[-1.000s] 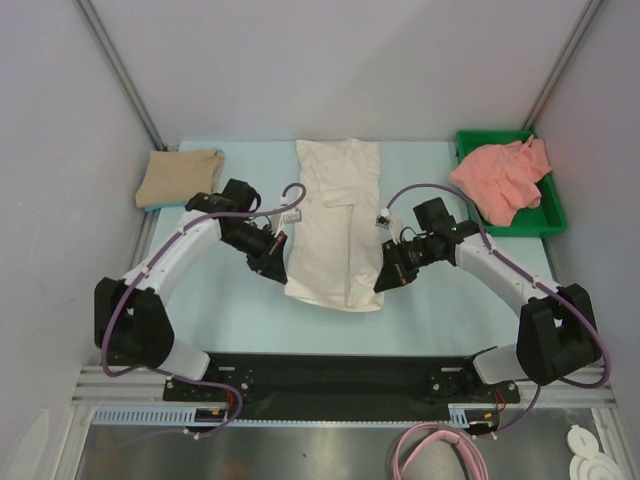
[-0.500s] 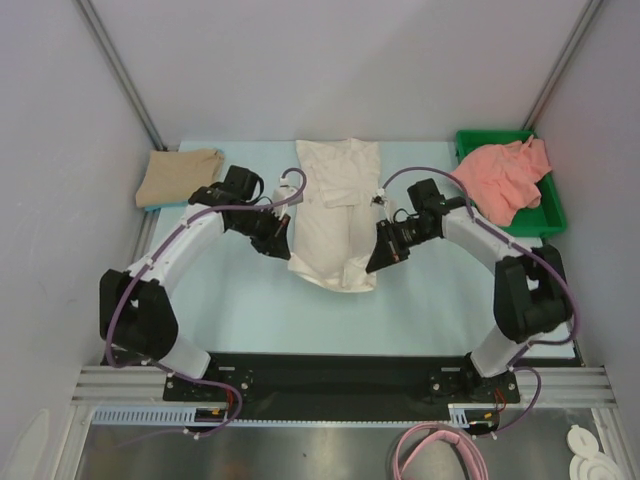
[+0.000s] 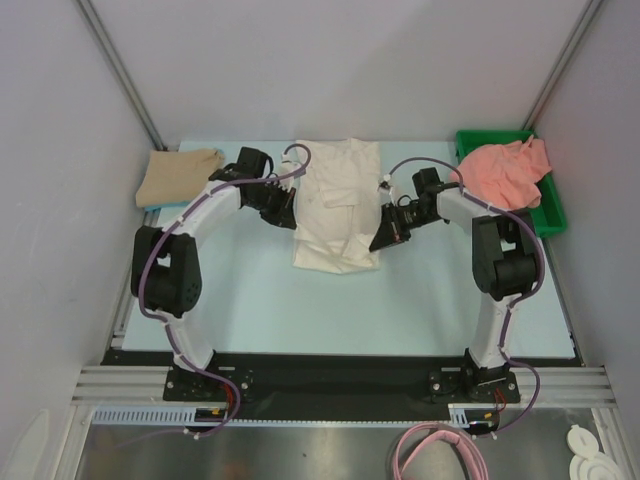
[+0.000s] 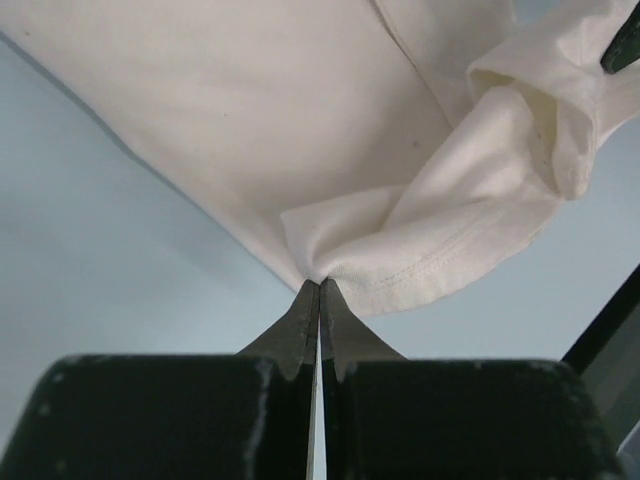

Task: Fold and stack the t-shirts
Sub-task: Fold the tshirt

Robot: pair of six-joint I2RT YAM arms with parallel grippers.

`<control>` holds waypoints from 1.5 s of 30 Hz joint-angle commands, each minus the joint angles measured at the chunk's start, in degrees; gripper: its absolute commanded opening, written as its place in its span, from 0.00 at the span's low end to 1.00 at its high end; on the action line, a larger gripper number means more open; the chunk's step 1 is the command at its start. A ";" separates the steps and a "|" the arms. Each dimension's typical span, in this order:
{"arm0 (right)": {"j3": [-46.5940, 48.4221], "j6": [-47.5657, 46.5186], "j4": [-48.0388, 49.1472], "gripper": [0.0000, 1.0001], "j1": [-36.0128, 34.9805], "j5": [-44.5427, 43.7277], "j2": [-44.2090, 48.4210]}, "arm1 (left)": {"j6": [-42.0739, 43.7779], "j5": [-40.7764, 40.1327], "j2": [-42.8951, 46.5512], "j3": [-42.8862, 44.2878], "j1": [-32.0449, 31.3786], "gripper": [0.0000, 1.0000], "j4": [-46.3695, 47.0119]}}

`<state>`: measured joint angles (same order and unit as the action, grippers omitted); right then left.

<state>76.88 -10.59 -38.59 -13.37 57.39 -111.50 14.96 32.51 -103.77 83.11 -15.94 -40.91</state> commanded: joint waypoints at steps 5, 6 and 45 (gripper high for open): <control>7.75 -1.27 2.73 0.00 2.29 0.27 -4.95 | -7.13 -1.84 -0.56 3.20 0.65 0.01 8.38; 8.19 -1.19 2.82 0.00 2.47 0.53 -5.13 | -7.83 -2.10 0.83 2.76 0.74 0.00 9.17; 3.54 -10.68 -10.89 0.43 4.14 -1.75 -1.86 | -13.98 -0.01 14.04 -15.18 6.88 0.72 12.88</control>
<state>81.06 -17.98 -43.13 -8.19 56.64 -109.45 3.90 26.81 -86.08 68.58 -12.73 -25.26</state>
